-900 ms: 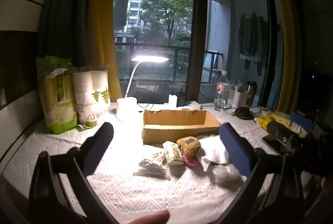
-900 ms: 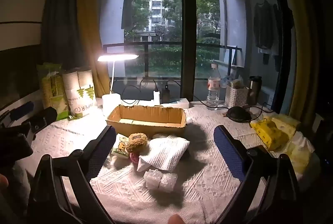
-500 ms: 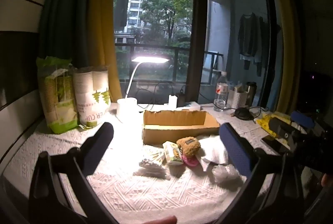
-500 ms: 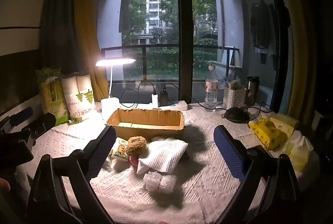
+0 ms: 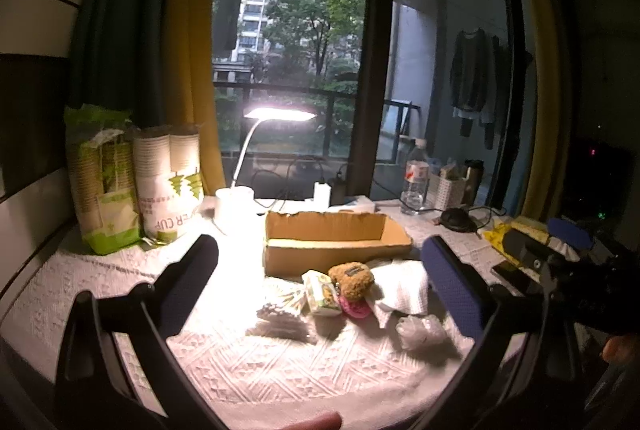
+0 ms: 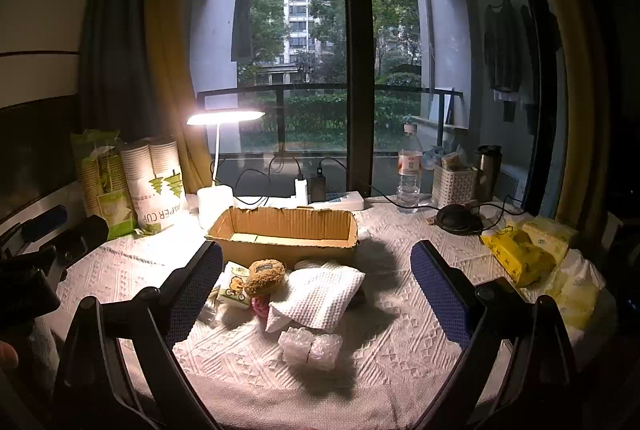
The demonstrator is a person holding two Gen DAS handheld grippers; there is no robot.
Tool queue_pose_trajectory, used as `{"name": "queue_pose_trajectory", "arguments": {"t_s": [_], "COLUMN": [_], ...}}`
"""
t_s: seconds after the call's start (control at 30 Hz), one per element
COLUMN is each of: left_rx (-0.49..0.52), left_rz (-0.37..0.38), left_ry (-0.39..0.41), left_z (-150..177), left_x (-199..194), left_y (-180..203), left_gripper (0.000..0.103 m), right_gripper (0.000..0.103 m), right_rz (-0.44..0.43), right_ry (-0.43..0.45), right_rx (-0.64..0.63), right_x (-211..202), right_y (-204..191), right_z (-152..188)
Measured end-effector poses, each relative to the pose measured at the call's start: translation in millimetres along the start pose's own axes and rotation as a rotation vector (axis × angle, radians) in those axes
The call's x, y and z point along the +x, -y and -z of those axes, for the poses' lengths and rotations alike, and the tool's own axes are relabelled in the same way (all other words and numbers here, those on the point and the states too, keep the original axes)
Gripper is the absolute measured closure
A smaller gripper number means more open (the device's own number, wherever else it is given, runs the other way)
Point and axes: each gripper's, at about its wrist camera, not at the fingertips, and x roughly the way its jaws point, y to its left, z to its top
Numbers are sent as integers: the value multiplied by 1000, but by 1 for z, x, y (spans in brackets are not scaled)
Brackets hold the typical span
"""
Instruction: Organize soft objects
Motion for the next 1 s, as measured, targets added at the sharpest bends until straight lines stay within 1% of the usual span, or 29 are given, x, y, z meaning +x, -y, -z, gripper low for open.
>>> {"name": "queue_pose_trajectory", "arguments": {"t_s": [0.13,1.0], "left_rx": [3,0], "left_rz": [5,0], "left_ry": [8,1], "left_z": [-1,2], "left_x": [-2,-1], "left_y": [1,0], "left_gripper": [1,1], "right_gripper": [6,6], "right_rz": [-1,-5], "right_ry": [1,-2], "right_rx": [0,1], "right_x": [-1,0], "right_y": [0,-1], "right_z": [1,4]}}
